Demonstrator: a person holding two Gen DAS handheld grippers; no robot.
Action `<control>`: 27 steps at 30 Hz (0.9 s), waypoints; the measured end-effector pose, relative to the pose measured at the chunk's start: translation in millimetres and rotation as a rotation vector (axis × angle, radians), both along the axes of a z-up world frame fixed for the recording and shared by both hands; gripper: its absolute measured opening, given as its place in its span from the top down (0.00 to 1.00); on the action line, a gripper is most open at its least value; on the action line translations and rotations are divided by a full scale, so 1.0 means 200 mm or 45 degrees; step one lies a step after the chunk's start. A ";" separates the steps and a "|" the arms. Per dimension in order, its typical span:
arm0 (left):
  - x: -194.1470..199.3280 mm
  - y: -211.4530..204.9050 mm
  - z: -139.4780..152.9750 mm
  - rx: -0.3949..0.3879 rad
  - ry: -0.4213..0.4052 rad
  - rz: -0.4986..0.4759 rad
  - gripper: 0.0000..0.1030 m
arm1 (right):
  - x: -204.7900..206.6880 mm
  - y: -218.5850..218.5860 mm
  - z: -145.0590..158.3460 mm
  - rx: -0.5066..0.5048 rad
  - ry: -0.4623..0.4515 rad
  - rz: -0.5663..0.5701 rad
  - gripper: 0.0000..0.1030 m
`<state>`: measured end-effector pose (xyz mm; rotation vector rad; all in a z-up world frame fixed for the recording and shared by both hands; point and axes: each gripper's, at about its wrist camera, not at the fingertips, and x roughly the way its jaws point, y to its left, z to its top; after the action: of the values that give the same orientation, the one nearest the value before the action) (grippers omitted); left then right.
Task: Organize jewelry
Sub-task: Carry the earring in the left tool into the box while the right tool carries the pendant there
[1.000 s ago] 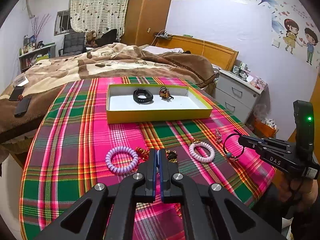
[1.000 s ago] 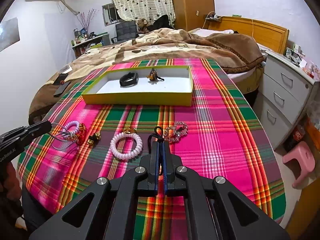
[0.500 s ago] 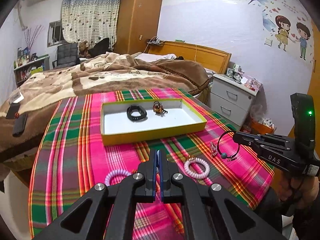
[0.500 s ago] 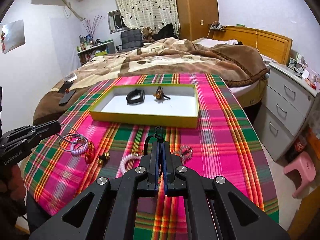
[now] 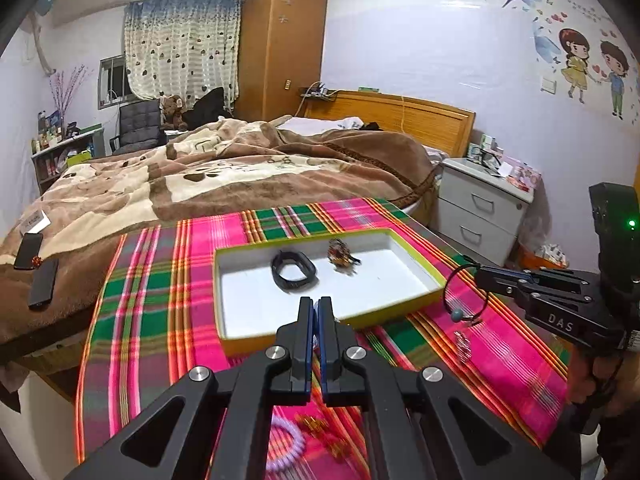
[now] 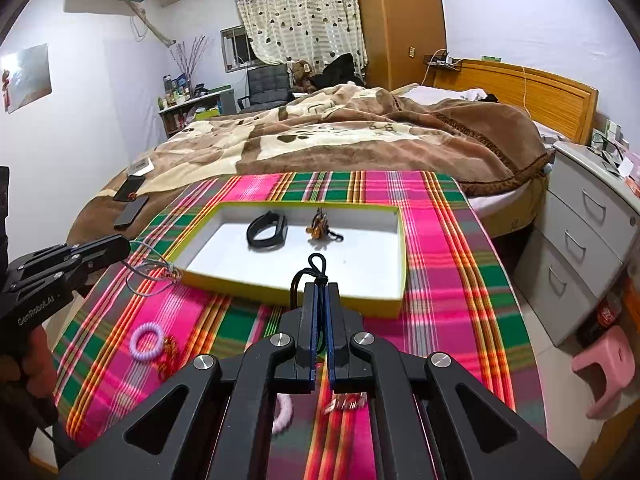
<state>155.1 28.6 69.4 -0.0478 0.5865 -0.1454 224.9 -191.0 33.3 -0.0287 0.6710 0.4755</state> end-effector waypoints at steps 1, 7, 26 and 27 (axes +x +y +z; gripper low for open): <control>0.03 0.01 0.00 -0.002 0.003 0.003 0.99 | 0.02 0.00 0.00 0.000 0.001 0.002 0.97; 0.20 0.08 -0.03 0.014 0.015 0.023 0.99 | 0.17 0.04 0.00 -0.019 0.007 0.004 0.97; 0.68 0.21 -0.21 0.069 0.108 0.055 0.98 | 0.68 0.16 -0.19 -0.060 0.127 0.021 0.97; 0.70 0.21 -0.22 0.067 0.115 0.058 0.98 | 0.70 0.16 -0.21 -0.060 0.140 0.019 0.97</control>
<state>294.5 71.6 25.6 -0.0165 0.6788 -0.0834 364.6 -158.2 -7.8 -0.0520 0.7903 0.4780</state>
